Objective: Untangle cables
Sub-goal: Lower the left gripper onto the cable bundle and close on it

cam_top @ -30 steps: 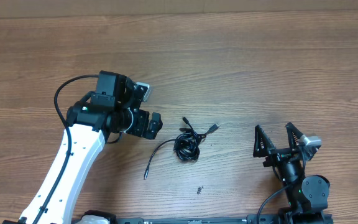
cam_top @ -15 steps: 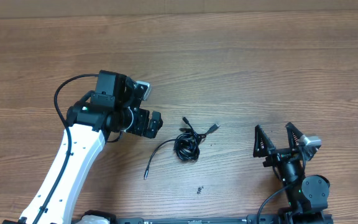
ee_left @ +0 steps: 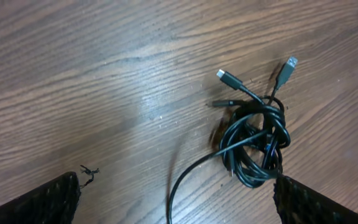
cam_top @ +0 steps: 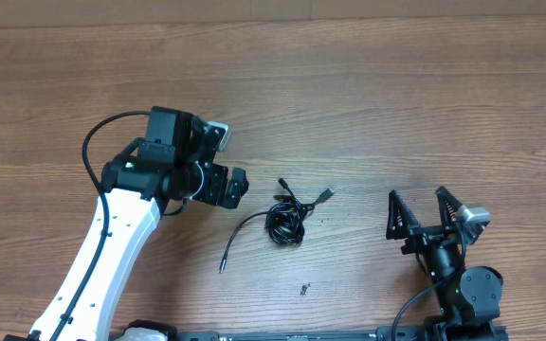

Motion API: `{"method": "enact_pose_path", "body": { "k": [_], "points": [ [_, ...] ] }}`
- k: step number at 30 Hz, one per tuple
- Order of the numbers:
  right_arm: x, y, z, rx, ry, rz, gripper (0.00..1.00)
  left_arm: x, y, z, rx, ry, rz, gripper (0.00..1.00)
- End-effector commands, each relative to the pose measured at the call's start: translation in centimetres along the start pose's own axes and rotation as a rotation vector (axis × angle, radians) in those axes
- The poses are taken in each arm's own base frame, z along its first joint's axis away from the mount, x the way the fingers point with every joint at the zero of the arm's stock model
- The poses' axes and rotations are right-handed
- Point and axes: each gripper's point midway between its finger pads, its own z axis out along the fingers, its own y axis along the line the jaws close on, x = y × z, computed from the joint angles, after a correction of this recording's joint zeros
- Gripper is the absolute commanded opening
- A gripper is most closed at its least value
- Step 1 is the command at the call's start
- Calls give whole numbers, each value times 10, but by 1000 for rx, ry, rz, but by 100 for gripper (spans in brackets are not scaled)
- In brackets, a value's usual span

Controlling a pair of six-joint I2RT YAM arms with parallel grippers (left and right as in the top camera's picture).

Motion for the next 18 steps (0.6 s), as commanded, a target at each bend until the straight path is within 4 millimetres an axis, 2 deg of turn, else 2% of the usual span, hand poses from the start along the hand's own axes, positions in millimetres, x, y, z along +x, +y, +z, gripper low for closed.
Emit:
{"method": "enact_pose_path", "body": {
  "k": [1,6,12,18],
  "points": [
    [1,-3,0,10,-6,-7,100,-14,-3,-4,1,-38,-6,100],
    [1,-3,0,10,-6,-7,100,-16,-8,-3,12,-45,-36,100],
    [1,-3,0,10,-6,-7,100,-14,-33,7,36,-28,45,100],
    [1,-3,0,10,-6,-7,100,-10,-34,16,6,-1,44,100]
  ]
}}
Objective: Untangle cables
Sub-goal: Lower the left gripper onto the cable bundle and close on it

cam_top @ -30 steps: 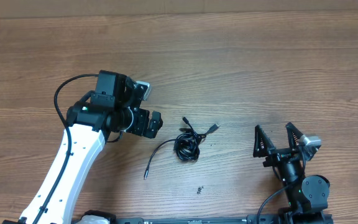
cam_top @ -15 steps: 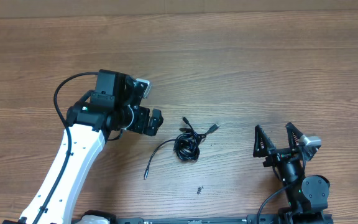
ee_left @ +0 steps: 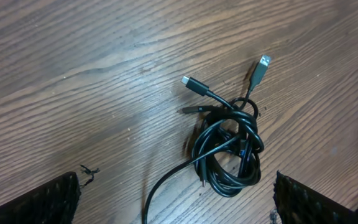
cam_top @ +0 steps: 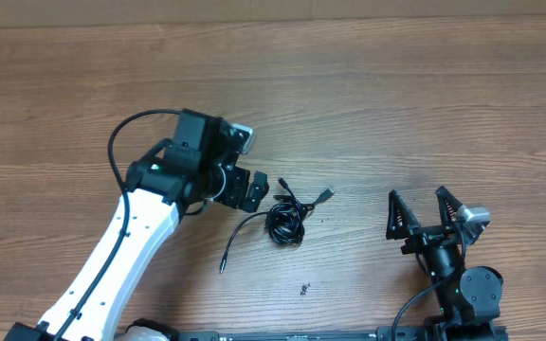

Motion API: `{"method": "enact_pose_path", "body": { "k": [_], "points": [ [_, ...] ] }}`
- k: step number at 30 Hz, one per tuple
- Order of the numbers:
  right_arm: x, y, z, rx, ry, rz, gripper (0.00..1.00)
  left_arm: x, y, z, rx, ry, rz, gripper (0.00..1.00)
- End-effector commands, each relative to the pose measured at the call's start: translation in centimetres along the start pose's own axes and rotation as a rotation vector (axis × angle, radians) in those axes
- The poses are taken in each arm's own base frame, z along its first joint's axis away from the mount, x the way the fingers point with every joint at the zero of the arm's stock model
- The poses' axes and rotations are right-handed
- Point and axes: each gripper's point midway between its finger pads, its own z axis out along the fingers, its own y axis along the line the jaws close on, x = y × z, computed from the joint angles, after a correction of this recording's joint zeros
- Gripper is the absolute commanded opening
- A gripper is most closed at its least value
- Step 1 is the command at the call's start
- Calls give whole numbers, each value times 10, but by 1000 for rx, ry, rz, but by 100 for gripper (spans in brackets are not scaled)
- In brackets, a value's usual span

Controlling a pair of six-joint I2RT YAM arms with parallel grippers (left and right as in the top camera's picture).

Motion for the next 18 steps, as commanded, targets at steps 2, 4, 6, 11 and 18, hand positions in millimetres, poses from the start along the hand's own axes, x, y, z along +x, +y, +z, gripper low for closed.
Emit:
{"method": "enact_pose_path", "body": {
  "k": [2,4,6,11,18],
  "points": [
    [1,-3,0,10,-6,-7,100,-4,1,7,-22,15,-23,100],
    [1,-3,0,10,-6,-7,100,1,1,17,-20,50,-40,99],
    [1,-3,0,10,-6,-7,100,7,-1,29,-16,93,-38,100],
    [1,-3,0,10,-6,-7,100,26,-11,59,-8,201,-17,100],
    [1,-3,0,10,-6,-7,100,41,-8,80,-42,280,-43,100]
  ]
}}
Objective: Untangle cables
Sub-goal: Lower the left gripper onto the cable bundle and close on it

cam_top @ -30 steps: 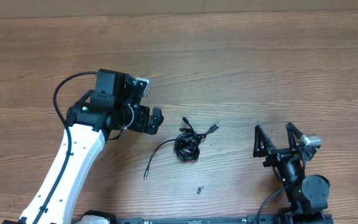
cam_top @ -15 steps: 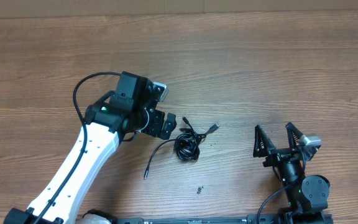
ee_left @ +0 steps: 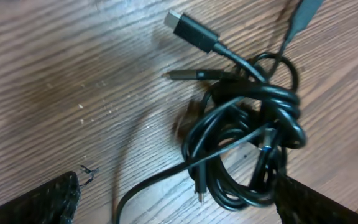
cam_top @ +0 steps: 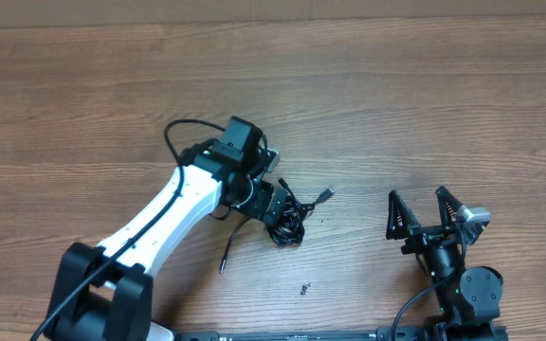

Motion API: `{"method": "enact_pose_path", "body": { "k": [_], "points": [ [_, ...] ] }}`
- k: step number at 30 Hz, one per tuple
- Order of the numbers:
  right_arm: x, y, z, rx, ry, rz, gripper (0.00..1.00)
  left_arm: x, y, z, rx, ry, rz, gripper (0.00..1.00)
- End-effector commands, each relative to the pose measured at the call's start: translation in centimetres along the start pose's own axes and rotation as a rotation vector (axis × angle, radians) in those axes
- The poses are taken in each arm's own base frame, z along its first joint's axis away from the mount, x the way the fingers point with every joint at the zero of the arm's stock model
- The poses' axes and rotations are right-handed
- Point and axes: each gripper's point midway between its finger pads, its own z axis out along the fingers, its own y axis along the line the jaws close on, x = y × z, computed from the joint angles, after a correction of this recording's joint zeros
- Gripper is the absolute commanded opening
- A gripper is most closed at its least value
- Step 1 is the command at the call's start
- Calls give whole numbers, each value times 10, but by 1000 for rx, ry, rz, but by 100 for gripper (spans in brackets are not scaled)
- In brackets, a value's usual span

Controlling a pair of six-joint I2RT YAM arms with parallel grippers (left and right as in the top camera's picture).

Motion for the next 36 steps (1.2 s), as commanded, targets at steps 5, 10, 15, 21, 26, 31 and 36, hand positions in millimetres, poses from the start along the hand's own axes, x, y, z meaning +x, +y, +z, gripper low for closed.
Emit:
{"method": "enact_pose_path", "body": {
  "k": [5,10,15,21,26,31,36],
  "points": [
    [1,-3,0,10,-6,-7,100,-2,4,11,-29,27,-54,99],
    [1,-3,0,10,-6,-7,100,0,-1,14,-27,38,-38,99],
    [1,-3,0,10,-6,-7,100,4,-13,17,-30,48,-22,99],
    [1,-3,0,10,-6,-7,100,4,-8,18,-67,46,-46,99],
    [1,-3,0,10,-6,-7,100,10,-8,18,-72,67,-82,100],
    [1,-3,0,10,-6,-7,100,20,-5,24,-78,94,-92,100],
    [1,-3,0,10,-6,-7,100,29,-3,27,-81,117,-97,100]
  ]
}}
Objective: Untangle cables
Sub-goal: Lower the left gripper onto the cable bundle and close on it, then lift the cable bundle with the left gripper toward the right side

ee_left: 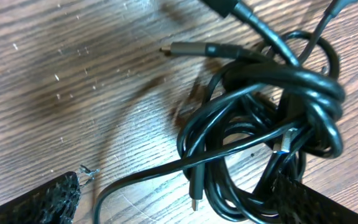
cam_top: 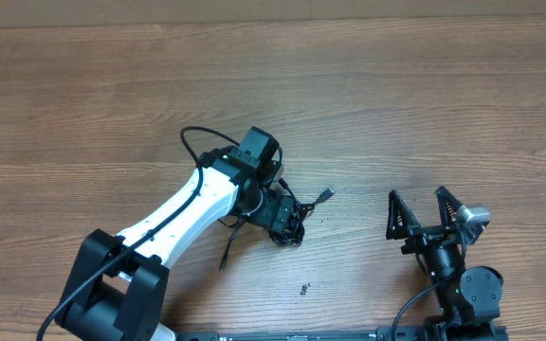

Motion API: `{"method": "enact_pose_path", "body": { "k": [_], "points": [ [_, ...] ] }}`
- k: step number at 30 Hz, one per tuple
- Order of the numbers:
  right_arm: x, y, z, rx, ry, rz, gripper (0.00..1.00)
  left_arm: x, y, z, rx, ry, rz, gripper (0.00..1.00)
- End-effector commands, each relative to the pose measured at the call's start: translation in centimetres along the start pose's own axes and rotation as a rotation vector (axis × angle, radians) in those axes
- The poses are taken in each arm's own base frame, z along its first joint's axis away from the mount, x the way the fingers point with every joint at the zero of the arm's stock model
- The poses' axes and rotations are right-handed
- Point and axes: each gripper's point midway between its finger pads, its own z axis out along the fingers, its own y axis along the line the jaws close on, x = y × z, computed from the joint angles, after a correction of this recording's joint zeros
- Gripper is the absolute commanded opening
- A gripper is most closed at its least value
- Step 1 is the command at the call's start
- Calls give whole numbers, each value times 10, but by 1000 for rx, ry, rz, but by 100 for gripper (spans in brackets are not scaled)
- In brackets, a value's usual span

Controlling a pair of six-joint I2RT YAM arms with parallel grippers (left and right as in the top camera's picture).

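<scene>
A knot of black cables (cam_top: 286, 225) lies on the wooden table, filling the left wrist view as a tangled coil (ee_left: 272, 124) with plug ends sticking out. One loose plug (cam_top: 326, 195) points right, and a thin tail runs down-left to a plug (cam_top: 223, 267). My left gripper (cam_top: 280, 214) hovers low right over the knot, open, its fingertips (ee_left: 36, 202) either side of the coil. My right gripper (cam_top: 423, 210) stands open at the right, away from the cables.
A small dark speck (cam_top: 304, 289) lies on the table below the knot. The table's far edge runs along the top of the overhead view. The right arm's base (cam_top: 463, 289) sits at the front right.
My left gripper has dropped closer onto the knot and shifted a little right; the coil now looms larger in the wrist view. The cables and right arm have not moved.
My left gripper was open to the left of the knot, well above the table. It then stood nearer the knot, then over its left part and lower, and now sits close over the coil, still open. The right arm stayed put.
</scene>
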Motion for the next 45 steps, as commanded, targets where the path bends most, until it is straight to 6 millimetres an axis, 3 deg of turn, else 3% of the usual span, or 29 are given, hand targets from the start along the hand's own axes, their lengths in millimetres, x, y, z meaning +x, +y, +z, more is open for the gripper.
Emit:
{"method": "enact_pose_path", "body": {
  "k": [1,9,17,25,28,30,31,33,35,40,45],
  "points": [
    [1,-3,0,10,-6,-7,100,11,3,9,-17,38,-22,100],
    [1,-3,0,10,-6,-7,100,16,5,10,-21,56,-25,100],
    [1,-3,0,10,-6,-7,100,25,8,25,-32,107,-29,100],
    [1,-3,0,10,-6,-7,100,22,-5,41,-5,112,4,97],
    [1,-3,0,10,-6,-7,100,22,-7,44,-4,111,13,85],
    [1,-3,0,10,-6,-7,100,22,-7,44,-4,112,13,67],
    [1,-3,0,10,-6,-7,100,22,-7,44,-4,112,12,57],
    [1,-3,0,10,-6,-7,100,22,-7,44,-4,112,12,25],
    [1,-3,0,10,-6,-7,100,21,-7,44,-3,111,12,4],
    [1,-3,0,10,-6,-7,100,17,-9,40,-2,102,15,4],
    [1,-3,0,10,-6,-7,100,-1,-15,23,2,74,49,4]
  ]
}}
